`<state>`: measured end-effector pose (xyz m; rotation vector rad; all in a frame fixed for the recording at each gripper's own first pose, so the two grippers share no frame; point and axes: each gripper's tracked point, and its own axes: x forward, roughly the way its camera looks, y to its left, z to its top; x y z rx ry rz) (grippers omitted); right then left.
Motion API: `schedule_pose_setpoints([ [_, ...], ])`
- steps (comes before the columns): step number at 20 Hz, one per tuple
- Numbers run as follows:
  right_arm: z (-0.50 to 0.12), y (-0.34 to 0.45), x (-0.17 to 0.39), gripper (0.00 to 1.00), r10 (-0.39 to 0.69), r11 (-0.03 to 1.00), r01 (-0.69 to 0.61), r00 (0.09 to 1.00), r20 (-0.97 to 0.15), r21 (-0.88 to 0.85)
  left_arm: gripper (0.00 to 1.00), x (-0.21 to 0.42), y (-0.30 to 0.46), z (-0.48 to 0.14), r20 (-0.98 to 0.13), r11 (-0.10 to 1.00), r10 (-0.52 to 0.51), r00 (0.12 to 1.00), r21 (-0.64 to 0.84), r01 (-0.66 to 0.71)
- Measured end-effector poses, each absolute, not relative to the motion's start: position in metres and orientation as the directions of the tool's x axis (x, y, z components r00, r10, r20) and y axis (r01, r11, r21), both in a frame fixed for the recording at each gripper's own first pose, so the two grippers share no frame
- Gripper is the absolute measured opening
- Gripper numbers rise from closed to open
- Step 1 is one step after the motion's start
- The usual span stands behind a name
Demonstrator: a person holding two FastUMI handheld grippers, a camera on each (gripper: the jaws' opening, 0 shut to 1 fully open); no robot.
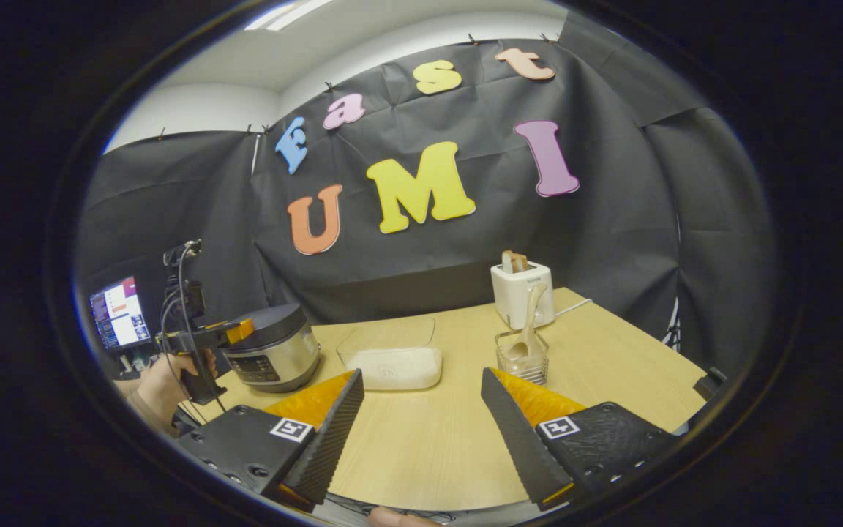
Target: Close the left gripper, press the button to open the rice cooker; take a wooden spoon from the chopstick holder with the right hand, scoop a spoonful of rice and pour it into the rice cooker, then put the wooden spoon back into the chopstick holder.
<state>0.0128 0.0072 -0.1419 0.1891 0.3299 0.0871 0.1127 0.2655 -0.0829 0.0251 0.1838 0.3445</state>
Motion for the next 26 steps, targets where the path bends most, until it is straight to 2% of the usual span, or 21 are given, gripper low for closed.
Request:
schedule_pose_setpoints([
  [2,-0.144,0.011,0.013,0.99,0.129,0.975,-0.061,0.938,-0.321,0.213,0.88,0.112,0.261,-0.084,-0.157,0.941,0.335,0.929,0.012,-0.337],
  [3,-0.145,0.014,0.013,0.96,0.141,0.972,-0.069,0.936,-0.323,0.222,0.88,0.113,0.261,-0.083,-0.142,0.941,0.335,0.931,0.014,-0.337],
  [4,-0.146,0.016,0.013,0.96,0.151,0.97,-0.077,0.933,-0.325,0.229,0.94,0.112,0.262,-0.081,-0.121,0.941,0.337,0.934,0.024,-0.337],
  [5,-0.146,0.018,0.012,0.96,0.159,0.969,-0.084,0.932,-0.327,0.231,0.86,0.111,0.261,-0.081,-0.116,0.941,0.34,0.933,0.03,-0.338],
  [9,-0.149,0.015,0.014,0.96,0.152,0.971,-0.078,0.931,-0.331,0.226,0.85,0.098,0.249,-0.072,-0.086,0.945,0.323,0.942,-0.015,-0.326],
  [14,-0.149,0.008,0.016,0.93,0.125,0.973,-0.05,0.934,-0.334,0.223,0.84,0.067,0.233,-0.046,-0.032,0.951,0.31,0.95,0.02,-0.309],
  [15,-0.148,0.009,0.016,0.93,0.123,0.974,-0.05,0.935,-0.333,0.22,0.84,0.058,0.229,-0.043,-0.035,0.952,0.305,0.952,0.017,-0.304],
  [16,-0.146,0.008,0.016,0.99,0.116,0.976,-0.046,0.937,-0.33,0.213,0.84,0.049,0.224,-0.041,-0.04,0.955,0.295,0.955,0.013,-0.295],
  [19,-0.135,0.005,0.012,0.93,0.091,0.983,-0.037,0.949,-0.301,0.18,0.84,0.023,0.207,-0.047,-0.08,0.963,0.271,0.959,0.008,-0.271],
  [20,-0.129,0.004,0.01,0.96,0.08,0.986,-0.034,0.955,-0.284,0.163,0.84,0.015,0.201,-0.051,-0.097,0.965,0.26,0.961,0.006,-0.261],
  [23,-0.112,-0.002,0.005,0.96,0.021,0.996,-0.003,0.976,-0.219,0.084,0.84,-0.006,0.177,-0.068,-0.154,0.975,0.219,0.964,0.004,-0.221],
  [24,-0.106,-0.004,0.003,0.99,-0.002,0.999,0.013,0.98,-0.199,0.052,0.84,-0.012,0.169,-0.075,-0.176,0.977,0.21,0.962,0.007,-0.212],
  [26,-0.102,-0.003,-0.002,0.96,-0.036,0.999,0.037,0.984,-0.177,0.002,0.84,-0.021,0.154,-0.085,-0.208,0.983,0.182,0.961,0.017,-0.183],
])
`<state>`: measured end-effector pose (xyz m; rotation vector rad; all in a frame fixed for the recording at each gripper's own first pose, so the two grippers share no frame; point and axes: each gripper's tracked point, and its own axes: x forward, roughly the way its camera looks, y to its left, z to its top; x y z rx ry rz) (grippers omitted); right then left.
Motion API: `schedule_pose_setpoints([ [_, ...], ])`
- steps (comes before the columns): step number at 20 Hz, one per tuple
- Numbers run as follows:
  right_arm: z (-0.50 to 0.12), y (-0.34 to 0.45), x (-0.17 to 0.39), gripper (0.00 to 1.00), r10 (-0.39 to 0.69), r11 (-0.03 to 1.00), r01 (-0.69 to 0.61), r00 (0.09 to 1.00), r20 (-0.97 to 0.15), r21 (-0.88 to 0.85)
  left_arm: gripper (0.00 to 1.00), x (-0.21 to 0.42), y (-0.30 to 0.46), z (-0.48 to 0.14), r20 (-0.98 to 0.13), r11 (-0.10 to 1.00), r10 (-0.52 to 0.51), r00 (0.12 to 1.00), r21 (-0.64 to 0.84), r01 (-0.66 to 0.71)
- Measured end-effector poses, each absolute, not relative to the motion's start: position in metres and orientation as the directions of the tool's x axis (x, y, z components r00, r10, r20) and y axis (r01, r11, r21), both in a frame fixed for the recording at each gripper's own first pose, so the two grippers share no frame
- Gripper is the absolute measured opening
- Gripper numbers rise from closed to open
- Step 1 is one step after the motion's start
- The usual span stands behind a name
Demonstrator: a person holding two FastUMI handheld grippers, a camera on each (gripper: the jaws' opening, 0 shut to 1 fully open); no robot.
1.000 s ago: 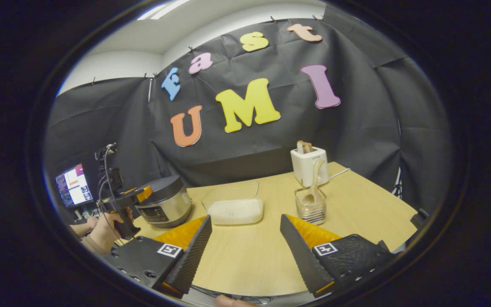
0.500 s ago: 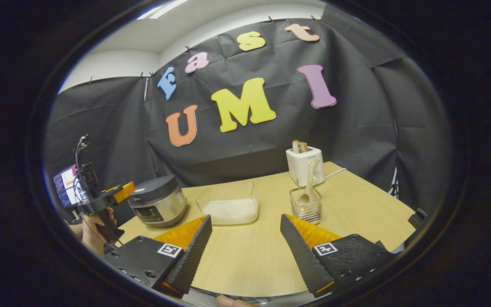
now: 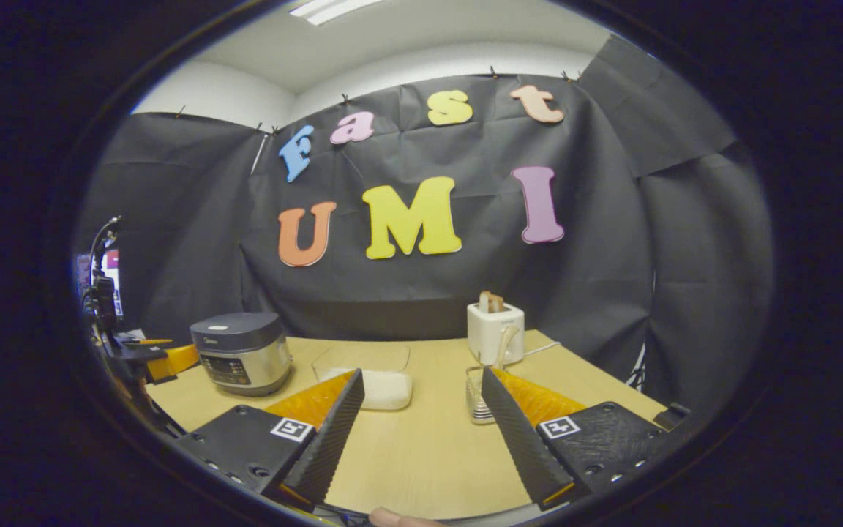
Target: Close the left gripper, press the button to open the rice cooker; take a wooden spoon from the chopstick holder with the right hand, scoop a spoonful of rice and pour it into the rice cooker, then put the wooden spoon back into the chopstick holder.
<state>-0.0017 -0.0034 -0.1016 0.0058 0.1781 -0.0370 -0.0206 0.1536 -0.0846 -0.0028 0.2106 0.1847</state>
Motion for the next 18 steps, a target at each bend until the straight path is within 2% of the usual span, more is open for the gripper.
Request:
schedule_pose_setpoints([
  [2,-0.097,0.004,-0.006,0.92,-0.032,0.999,0.029,0.986,-0.163,-0.019,0.84,-0.026,0.135,-0.09,-0.228,0.99,0.142,0.963,0.017,-0.142],
  [4,-0.099,0.012,-0.008,0.96,-0.016,1.0,0.012,0.986,-0.167,-0.024,0.84,-0.029,0.125,-0.091,-0.233,0.993,0.122,0.965,0.026,-0.119],
  [10,-0.106,0.022,-0.007,0.96,0.017,1.0,-0.021,0.981,-0.195,-0.016,0.84,-0.036,0.12,-0.085,-0.201,0.99,0.136,0.97,0.054,-0.128],
  [15,-0.111,0.016,-0.005,0.96,0.005,1.0,-0.005,0.977,-0.215,-0.001,0.84,-0.039,0.122,-0.08,-0.169,0.987,0.155,0.973,0.075,-0.144],
  [18,-0.11,0.017,-0.005,0.96,0.009,1.0,-0.01,0.977,-0.213,-0.004,0.91,-0.04,0.124,-0.08,-0.159,0.985,0.167,0.973,0.072,-0.157],
])
